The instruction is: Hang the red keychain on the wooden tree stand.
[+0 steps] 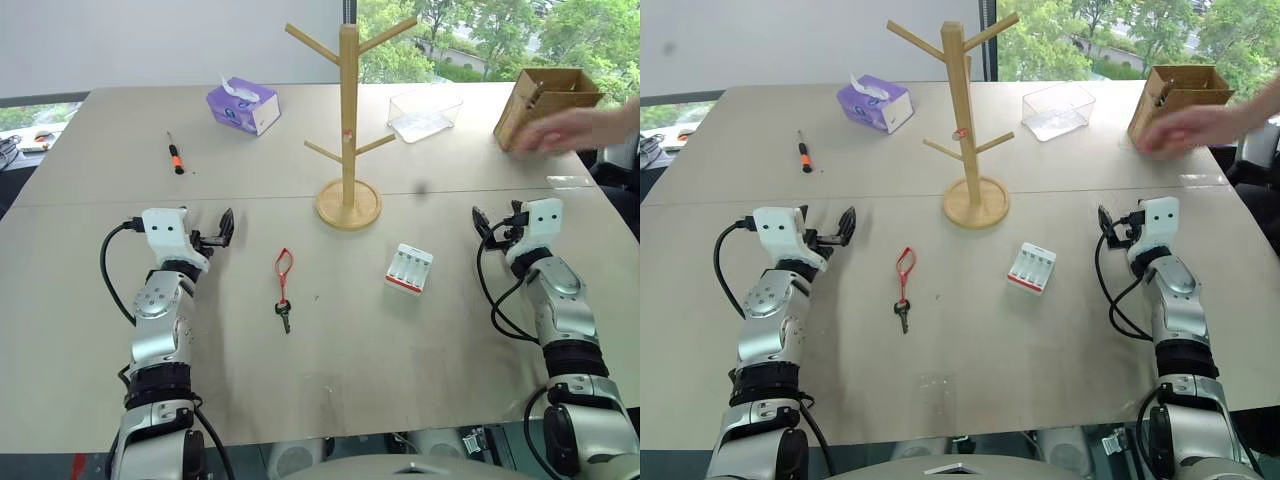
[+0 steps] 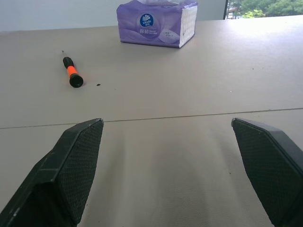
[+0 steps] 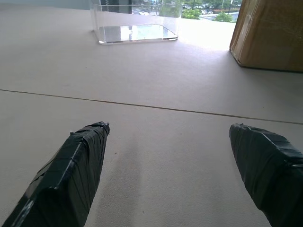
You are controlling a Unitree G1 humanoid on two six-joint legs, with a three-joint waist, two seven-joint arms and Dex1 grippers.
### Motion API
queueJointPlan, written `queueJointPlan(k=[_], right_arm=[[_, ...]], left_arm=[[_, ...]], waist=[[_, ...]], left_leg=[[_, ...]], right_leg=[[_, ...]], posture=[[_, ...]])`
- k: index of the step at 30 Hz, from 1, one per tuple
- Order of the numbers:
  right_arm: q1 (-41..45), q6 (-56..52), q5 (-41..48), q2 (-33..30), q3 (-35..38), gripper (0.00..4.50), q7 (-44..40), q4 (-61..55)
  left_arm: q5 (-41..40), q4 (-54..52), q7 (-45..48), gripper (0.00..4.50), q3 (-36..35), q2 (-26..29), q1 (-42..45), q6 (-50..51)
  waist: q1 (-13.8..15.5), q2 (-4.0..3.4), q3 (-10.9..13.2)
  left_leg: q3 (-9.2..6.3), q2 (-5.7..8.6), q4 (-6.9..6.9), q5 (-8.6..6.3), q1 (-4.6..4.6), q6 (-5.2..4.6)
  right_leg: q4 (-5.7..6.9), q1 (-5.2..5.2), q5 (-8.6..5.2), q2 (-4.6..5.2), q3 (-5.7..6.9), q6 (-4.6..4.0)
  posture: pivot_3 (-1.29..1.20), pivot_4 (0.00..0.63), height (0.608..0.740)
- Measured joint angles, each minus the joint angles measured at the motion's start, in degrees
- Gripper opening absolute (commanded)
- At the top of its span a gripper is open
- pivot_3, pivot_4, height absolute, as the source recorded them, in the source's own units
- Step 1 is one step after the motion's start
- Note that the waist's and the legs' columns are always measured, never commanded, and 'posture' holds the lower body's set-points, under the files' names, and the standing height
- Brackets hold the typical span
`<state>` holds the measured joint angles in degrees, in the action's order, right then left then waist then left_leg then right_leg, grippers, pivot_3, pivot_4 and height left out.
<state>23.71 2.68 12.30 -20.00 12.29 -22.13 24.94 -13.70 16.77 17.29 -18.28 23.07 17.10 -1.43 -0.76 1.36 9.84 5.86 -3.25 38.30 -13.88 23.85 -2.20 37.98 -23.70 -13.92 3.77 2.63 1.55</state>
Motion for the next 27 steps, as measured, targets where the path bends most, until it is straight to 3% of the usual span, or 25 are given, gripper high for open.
queueJointPlan(k=[19, 27], right_arm=[[0.2, 0.1, 0.1, -0.1, 0.0, 4.35, 0.0, 0.4], [0.2, -0.1, 1.2, -0.5, 0.0, 4.35, -1.2, 0.4]], left_arm=[[-0.4, -0.7, 0.7, 4.50, 0.3, 0.0, 0.0, 0.7], [-6.7, -8.4, 8.3, 4.50, 1.0, -0.5, -1.9, 0.9]], waist=[[0.0, 0.00, 0.0], [0.0, 0.00, 0.0]], left_leg=[[0.00, 0.00, 0.00, 0.00, 0.00, 0.00], [0.02, 0.00, 0.00, 0.00, 0.00, 0.00]], right_leg=[[0.00, 0.00, 0.00, 0.00, 0.00, 0.00], [0.00, 0.00, 0.00, 0.01, -0.02, 0.00]], posture=[[0.00, 0.150, 0.740], [0.00, 0.150, 0.740]])
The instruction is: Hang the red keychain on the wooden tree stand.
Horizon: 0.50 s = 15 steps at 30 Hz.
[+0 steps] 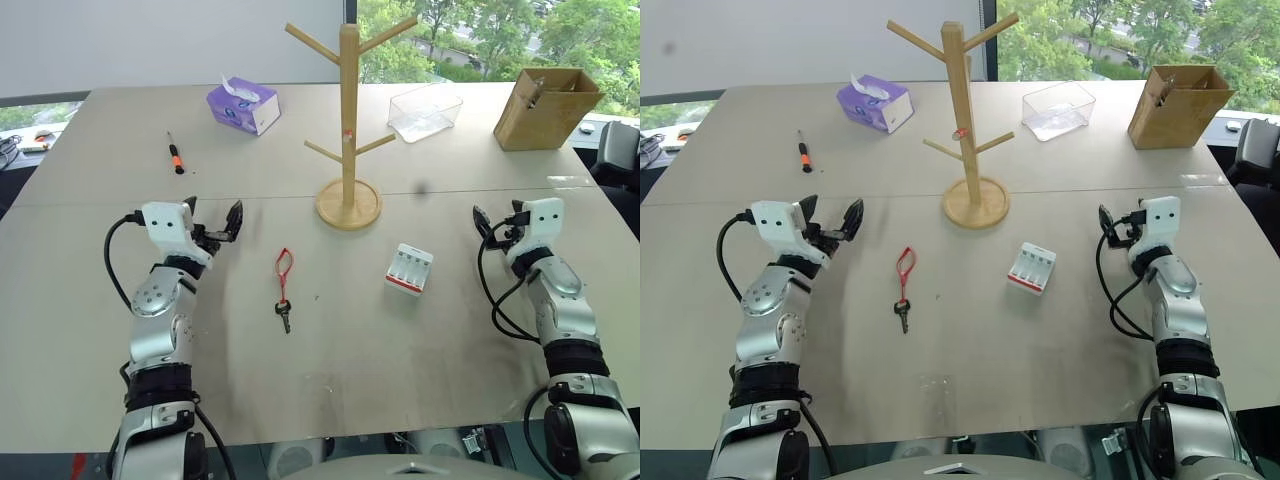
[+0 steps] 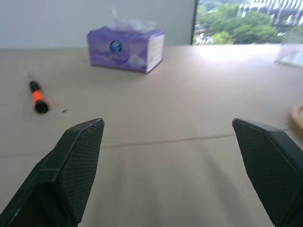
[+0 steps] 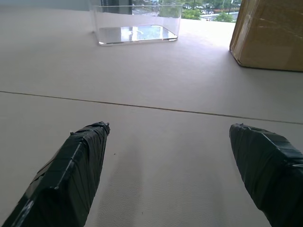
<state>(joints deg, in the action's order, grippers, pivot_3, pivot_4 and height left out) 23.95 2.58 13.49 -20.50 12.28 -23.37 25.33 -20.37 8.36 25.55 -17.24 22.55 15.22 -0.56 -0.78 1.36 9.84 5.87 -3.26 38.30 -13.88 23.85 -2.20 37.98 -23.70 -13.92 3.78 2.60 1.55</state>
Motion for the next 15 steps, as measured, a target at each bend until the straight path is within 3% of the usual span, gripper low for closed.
queueJointPlan(k=[7, 12, 15], right_arm=[[0.0, -8.6, 6.2, -7.2, -2.1, 4.35, -19.0, -2.6], [-1.1, -15.0, 8.5, -10.9, -7.1, 4.35, -31.1, -7.6], [-1.2, -18.7, 9.3, -13.8, -8.6, 4.35, -35.8, -10.3]], left_arm=[[-8.5, -14.0, 15.8, 4.50, 2.3, 5.1, -13.7, 4.1], [-11.0, -19.8, 25.7, 4.50, 4.5, 5.4, -21.5, 0.5], [-10.7, -23.5, 33.5, 4.50, 9.3, 5.4, -27.5, -3.8]], waist=[[-0.2, -0.03, 0.0], [0.1, -0.06, 0.0], [0.2, -0.06, 0.0]], left_leg=[[0.01, -0.06, -0.03, -0.03, -0.09, -0.06], [0.02, -0.04, 0.00, -0.18, -0.04, -0.30], [0.05, 0.01, 0.01, -0.22, -0.02, -0.37]], right_leg=[[0.01, -0.01, -0.01, -0.07, -0.05, -0.02], [-0.04, 0.00, -0.02, 0.02, -0.06, -0.02], [-0.08, 0.00, -0.02, 0.10, -0.04, -0.03]], posture=[[0.00, 0.150, 0.740], [0.00, 0.150, 0.740], [0.00, 0.150, 0.740]])
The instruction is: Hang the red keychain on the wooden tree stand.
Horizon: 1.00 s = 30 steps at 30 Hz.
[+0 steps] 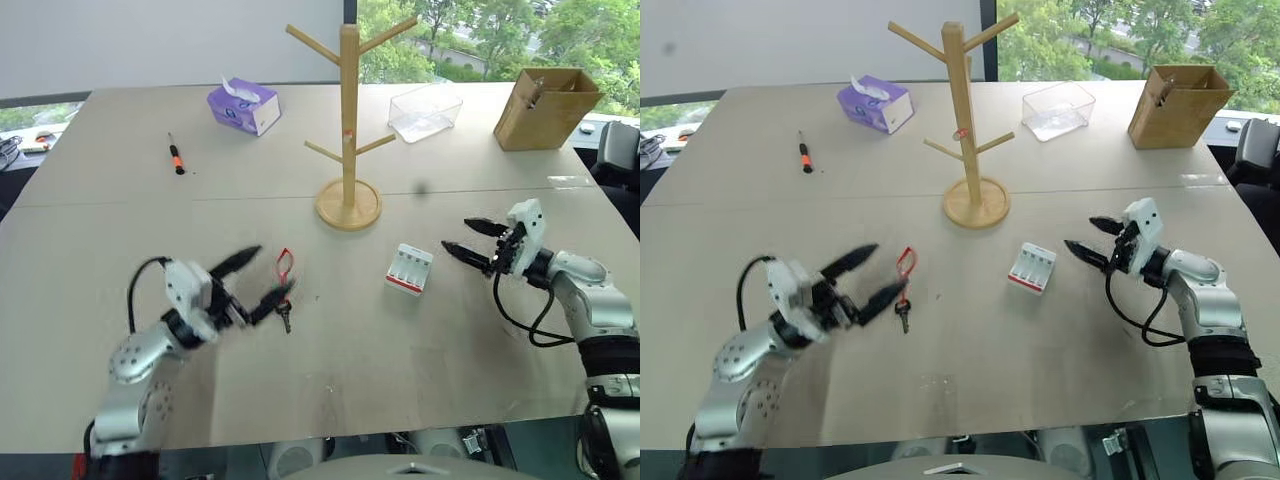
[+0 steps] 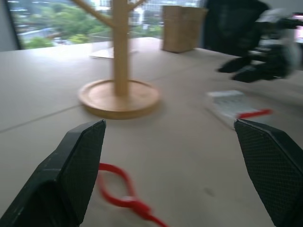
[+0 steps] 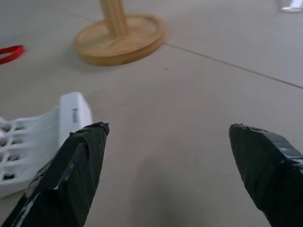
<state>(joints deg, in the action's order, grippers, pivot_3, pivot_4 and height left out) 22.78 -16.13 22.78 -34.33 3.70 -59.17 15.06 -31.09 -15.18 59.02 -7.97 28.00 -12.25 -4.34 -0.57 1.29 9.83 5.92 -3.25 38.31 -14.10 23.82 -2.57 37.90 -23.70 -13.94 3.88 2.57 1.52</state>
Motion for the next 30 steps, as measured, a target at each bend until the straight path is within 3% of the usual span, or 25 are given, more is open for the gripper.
queueJointPlan(k=[12, 23, 30], right_arm=[[-0.2, -10.3, 3.3, -2.8, -4.4, 4.35, -5.4, -15.4], [4.9, -5.5, -5.8, 1.6, -9.3, 4.35, 0.8, -5.2], [4.5, -3.5, -7.7, 2.2, -11.0, 4.35, 0.1, -3.7]], left_arm=[[6.7, 0.4, 9.5, 4.50, 7.9, 1.2, -4.4, -14.3], [7.6, 3.5, 7.9, 4.50, 8.4, 1.2, -3.2, -16.2], [8.6, 3.5, 6.6, 4.50, 8.6, 1.2, -3.2, -16.7]], waist=[[0.1, -0.02, 0.0], [0.1, -0.02, 0.0], [-0.1, -0.03, 0.0]], left_leg=[[-0.09, -0.02, 0.00, -0.02, 0.01, -0.02], [-0.07, -0.01, 0.00, -0.02, 0.02, -0.03], [-0.06, -0.03, 0.00, -0.02, 0.01, -0.03]], right_leg=[[-0.01, -0.01, -0.02, -0.01, 0.06, -0.03], [-0.01, -0.02, -0.02, -0.07, 0.06, -0.01], [0.00, -0.02, -0.01, -0.09, 0.05, 0.00]], posture=[[0.00, 0.150, 0.740], [0.00, 0.150, 0.740], [0.00, 0.150, 0.740]])
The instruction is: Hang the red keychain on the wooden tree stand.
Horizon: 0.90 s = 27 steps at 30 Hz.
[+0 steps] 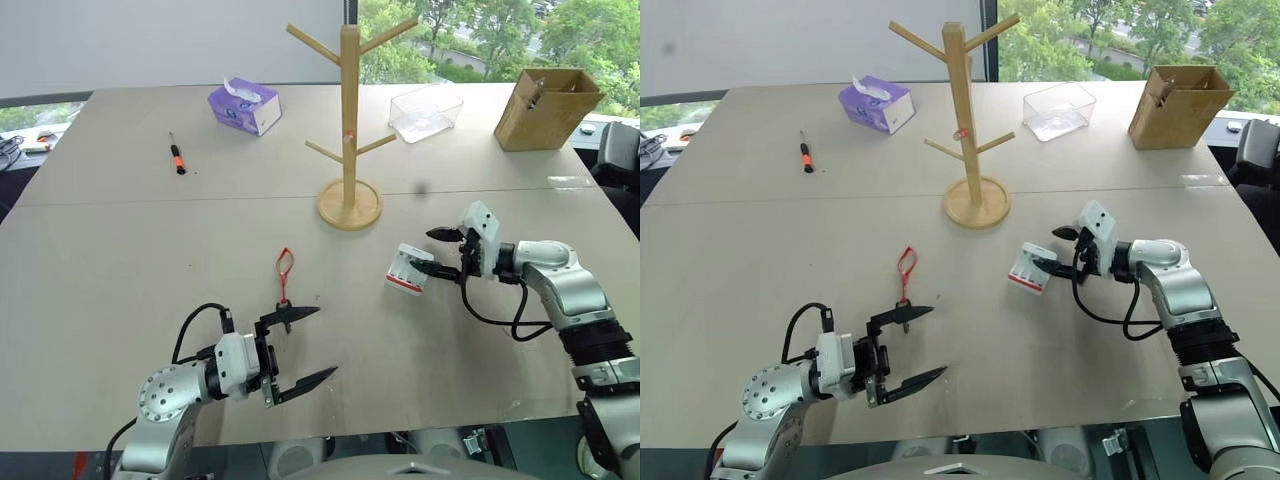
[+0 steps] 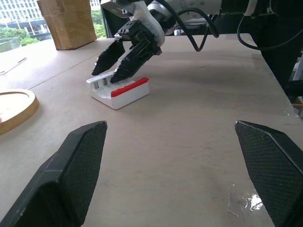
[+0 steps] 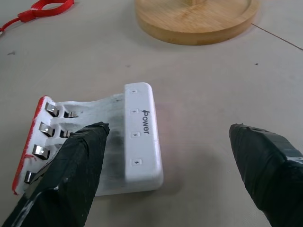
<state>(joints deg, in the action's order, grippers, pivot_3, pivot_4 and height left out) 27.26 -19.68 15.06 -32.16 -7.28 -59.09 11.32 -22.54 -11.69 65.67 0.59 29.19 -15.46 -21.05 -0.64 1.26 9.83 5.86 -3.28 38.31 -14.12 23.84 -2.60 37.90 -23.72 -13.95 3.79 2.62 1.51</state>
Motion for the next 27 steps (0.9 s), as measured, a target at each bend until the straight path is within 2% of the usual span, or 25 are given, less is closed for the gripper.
queueJointPlan(k=[4, 5, 8, 12, 14, 22, 24, 27], right_arm=[[0.0, 0.0, -0.7, 0.3, -0.6, 4.35, 0.1, 0.0], [0.0, -0.1, -0.9, 0.3, -0.8, 4.12, 0.1, -0.1], [0.0, -0.2, -0.8, 0.4, -0.9, 3.20, -0.4, -0.2], [0.0, 0.0, -0.5, 0.6, -0.5, 1.18, -0.4, -0.7], [0.0, -0.1, -0.6, 0.5, -0.4, 0.50, -0.4, -1.0], [-0.1, -0.8, 0.2, 0.8, 0.0, 0.50, -0.1, -1.2], [0.2, -1.4, 1.1, 2.1, 1.4, 0.50, 1.3, -0.9], [5.9, -2.5, 2.3, 5.7, 5.8, 0.50, 7.8, 5.1]], left_arm=[[0.2, 0.1, -0.6, 4.50, 0.1, 0.0, 0.0, -0.5], [0.4, 0.2, -0.8, 4.50, 0.1, -0.1, 0.1, -0.5], [0.6, 1.0, -1.1, 4.50, 0.3, -0.1, 0.6, -0.6], [0.6, 1.2, -1.2, 4.50, 0.5, -0.1, 1.1, -0.6], [0.6, 1.2, -1.2, 4.50, 0.5, -0.1, 1.2, -0.6], [0.9, 1.7, -1.7, 4.50, 0.6, -0.1, 1.2, -0.6], [1.0, 1.7, -2.0, 4.50, 0.6, -0.2, 1.2, -0.7], [1.0, 1.8, -2.9, 4.50, 0.7, -0.7, 1.5, -0.7]], waist=[[0.0, 0.00, 0.0], [0.0, 0.00, 0.0], [0.0, 0.00, 0.0], [0.0, -0.01, 0.0], [0.0, 0.02, 0.0], [0.0, 0.01, 0.0], [0.0, 0.01, 0.0], [-0.2, -0.06, 0.0]], left_leg=[[0.00, 0.00, 0.00, 0.00, 0.00, 0.00], [0.00, 0.00, 0.00, 0.00, 0.00, 0.00], [0.00, 0.00, 0.00, 0.00, -0.01, 0.00], [0.00, 0.00, 0.00, 0.00, -0.02, 0.00], [-0.01, -0.01, 0.00, 0.00, -0.02, 0.00], [0.00, -0.01, 0.00, 0.00, -0.01, 0.00], [0.00, -0.01, 0.00, 0.00, -0.01, 0.00], [0.05, 0.00, 0.00, 0.00, -0.02, 0.00]], right_leg=[[0.00, 0.00, 0.00, 0.00, 0.00, 0.00], [0.00, 0.00, 0.00, 0.00, 0.00, 0.00], [0.00, 0.00, 0.00, 0.00, 0.01, 0.00], [0.00, 0.01, 0.00, 0.01, 0.00, 0.00], [0.01, 0.01, 0.00, 0.00, 0.01, 0.00], [0.01, 0.00, 0.00, 0.00, 0.00, 0.00], [0.01, 0.00, 0.00, 0.00, 0.00, 0.00], [0.04, -0.01, 0.01, 0.00, -0.04, 0.00]], posture=[[0.00, 0.150, 0.740], [0.00, 0.150, 0.740], [0.00, 0.150, 0.740], [0.00, 0.150, 0.740], [0.00, 0.150, 0.740], [0.00, 0.150, 0.740], [0.00, 0.150, 0.740], [0.00, 0.150, 0.740]])
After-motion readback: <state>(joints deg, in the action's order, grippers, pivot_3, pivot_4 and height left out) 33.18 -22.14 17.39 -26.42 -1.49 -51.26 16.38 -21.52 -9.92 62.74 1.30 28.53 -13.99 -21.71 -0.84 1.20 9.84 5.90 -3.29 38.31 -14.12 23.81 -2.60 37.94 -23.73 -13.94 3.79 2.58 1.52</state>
